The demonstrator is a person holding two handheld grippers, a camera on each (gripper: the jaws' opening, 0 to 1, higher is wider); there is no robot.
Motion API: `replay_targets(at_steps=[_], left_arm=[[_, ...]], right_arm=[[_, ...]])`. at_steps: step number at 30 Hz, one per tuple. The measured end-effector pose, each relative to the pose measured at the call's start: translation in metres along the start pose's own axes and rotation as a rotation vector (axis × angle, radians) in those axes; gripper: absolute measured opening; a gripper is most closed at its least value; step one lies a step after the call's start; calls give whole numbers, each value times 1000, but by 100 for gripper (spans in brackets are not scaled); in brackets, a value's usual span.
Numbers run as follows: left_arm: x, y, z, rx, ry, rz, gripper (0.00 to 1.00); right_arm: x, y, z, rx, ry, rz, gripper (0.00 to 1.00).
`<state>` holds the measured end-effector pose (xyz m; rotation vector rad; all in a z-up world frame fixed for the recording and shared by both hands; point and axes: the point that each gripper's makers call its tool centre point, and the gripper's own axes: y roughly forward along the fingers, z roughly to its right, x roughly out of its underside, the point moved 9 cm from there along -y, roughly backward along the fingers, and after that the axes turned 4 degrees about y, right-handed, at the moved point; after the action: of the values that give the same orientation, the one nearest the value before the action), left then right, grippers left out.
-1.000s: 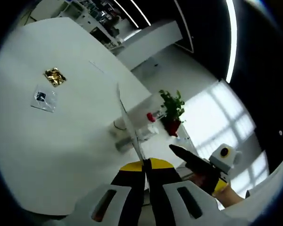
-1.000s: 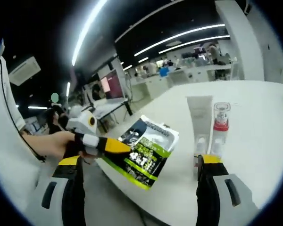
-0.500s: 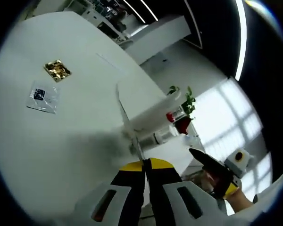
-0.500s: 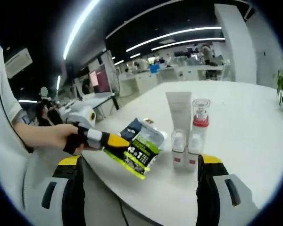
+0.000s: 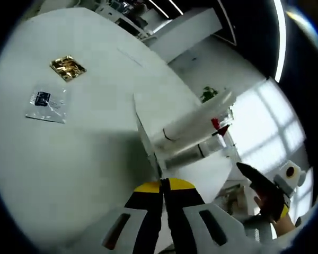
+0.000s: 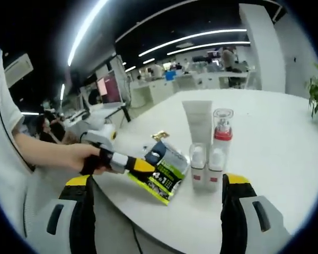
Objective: Arrange the skincare products in the storage area until every visible bottle or jar stands upright without overlapping.
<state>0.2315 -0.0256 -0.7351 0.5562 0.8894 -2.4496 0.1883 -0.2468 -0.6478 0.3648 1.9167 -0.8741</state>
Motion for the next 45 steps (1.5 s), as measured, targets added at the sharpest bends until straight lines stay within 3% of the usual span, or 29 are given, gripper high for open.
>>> replay_targets(at_steps=[10, 14, 18, 24, 33, 39, 45], left_arm=[[1, 5, -3, -110, 65, -43, 0], [1, 5, -5, -148, 120, -62, 0], [-1, 7, -10, -195, 234, -87, 2], [-1, 10, -12, -258, 320, -88, 4], [-1, 11, -11, -301, 380, -88, 8], [-1, 6, -9, -335, 422, -101, 18], [0, 2, -5, -389, 523, -123, 29]], right_arm=[[2, 1, 0, -1, 7, -5, 100], [3, 1, -1, -6, 1, -17, 100], [3, 1, -1, -5, 2, -21, 100], [3, 1, -2, -9, 2, -23, 100], [4, 1, -3, -8, -4, -27, 100], [5, 3, -3, -15, -8, -38, 100], [5, 3, -4, -18, -16, -45, 100]])
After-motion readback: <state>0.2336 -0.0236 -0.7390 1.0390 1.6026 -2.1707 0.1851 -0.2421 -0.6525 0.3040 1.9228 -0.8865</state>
